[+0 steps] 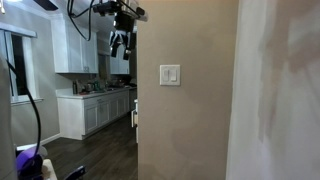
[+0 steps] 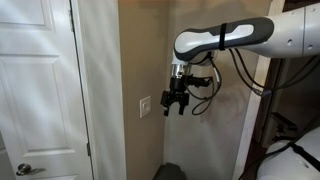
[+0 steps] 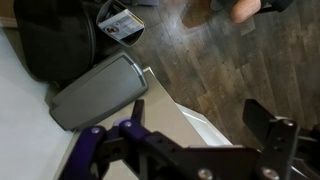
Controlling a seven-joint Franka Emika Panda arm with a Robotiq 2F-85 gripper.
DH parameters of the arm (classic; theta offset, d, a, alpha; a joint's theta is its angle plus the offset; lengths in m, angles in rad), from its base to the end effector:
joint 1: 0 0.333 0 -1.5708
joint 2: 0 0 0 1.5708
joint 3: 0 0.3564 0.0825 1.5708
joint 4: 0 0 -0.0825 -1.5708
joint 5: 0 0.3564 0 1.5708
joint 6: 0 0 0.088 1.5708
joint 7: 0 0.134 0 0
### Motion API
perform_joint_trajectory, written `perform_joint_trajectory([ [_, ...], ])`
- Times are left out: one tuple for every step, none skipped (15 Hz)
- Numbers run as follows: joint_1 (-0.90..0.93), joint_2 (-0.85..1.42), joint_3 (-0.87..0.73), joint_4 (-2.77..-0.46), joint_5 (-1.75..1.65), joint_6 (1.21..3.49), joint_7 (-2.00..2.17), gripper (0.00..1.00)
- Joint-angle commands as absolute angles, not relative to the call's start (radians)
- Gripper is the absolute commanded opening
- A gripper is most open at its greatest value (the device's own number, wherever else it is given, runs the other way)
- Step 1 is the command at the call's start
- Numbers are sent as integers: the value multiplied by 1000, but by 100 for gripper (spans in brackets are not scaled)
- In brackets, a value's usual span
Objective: Push the left light switch upwards
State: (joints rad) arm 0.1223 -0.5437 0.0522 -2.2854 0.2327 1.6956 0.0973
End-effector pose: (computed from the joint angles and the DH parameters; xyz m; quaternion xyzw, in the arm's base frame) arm 0.3235 0.0894 0.5657 -0.9944 -0.0172 0.0361 0.0975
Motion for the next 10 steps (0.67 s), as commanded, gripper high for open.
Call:
perform_joint_trajectory([
  [105,-543,65,-2282,239,1691,91,100],
  [105,-543,65,-2282,239,1691,91,78],
  [107,-551,70,-2292,232,1702,82,74],
  [109,-561,72,-2306,232,1717,77,67],
  [108,-580,75,-2330,236,1744,78,60],
  [107,-596,78,-2352,235,1774,76,53],
  [106,-607,79,-2375,229,1816,64,47],
  [103,-611,79,-2393,227,1863,64,41],
  [104,-600,72,-2406,228,1921,45,34],
  [105,-594,68,-2418,230,1971,36,27],
])
